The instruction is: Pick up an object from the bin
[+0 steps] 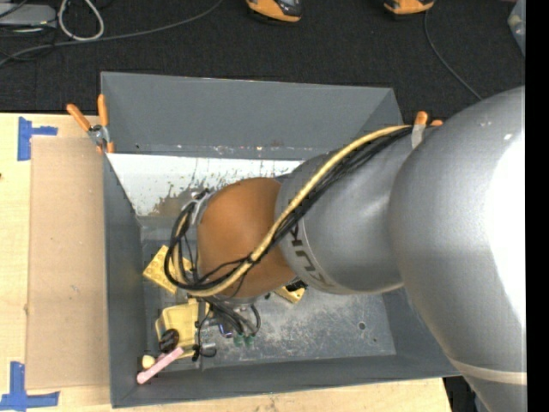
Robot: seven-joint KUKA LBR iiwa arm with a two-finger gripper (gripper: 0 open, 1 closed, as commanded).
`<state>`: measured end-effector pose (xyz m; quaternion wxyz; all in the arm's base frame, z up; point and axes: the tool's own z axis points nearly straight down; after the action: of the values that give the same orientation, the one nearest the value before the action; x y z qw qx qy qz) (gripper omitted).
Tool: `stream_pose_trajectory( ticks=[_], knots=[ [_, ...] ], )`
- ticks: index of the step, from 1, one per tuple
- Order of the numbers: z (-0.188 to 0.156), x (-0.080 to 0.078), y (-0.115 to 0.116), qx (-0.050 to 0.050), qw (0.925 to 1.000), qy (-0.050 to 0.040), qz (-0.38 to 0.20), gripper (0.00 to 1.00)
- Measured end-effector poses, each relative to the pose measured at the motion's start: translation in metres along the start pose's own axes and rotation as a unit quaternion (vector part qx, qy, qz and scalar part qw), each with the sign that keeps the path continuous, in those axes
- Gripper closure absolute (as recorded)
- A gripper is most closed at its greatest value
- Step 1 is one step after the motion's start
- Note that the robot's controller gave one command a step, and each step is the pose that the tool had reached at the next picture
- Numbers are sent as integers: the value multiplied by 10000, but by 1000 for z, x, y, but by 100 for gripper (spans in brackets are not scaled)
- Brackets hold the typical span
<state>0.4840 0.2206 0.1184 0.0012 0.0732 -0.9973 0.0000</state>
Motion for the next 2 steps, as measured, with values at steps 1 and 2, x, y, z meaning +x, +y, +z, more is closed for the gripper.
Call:
stream_pose_trajectory(
  ticks=[1, 2],
  knots=[
    [45, 0, 0, -2, 9996, -18, -283, 0],
    [16, 7, -2, -3, 9911, 6, -1327, 0]
  ],
)
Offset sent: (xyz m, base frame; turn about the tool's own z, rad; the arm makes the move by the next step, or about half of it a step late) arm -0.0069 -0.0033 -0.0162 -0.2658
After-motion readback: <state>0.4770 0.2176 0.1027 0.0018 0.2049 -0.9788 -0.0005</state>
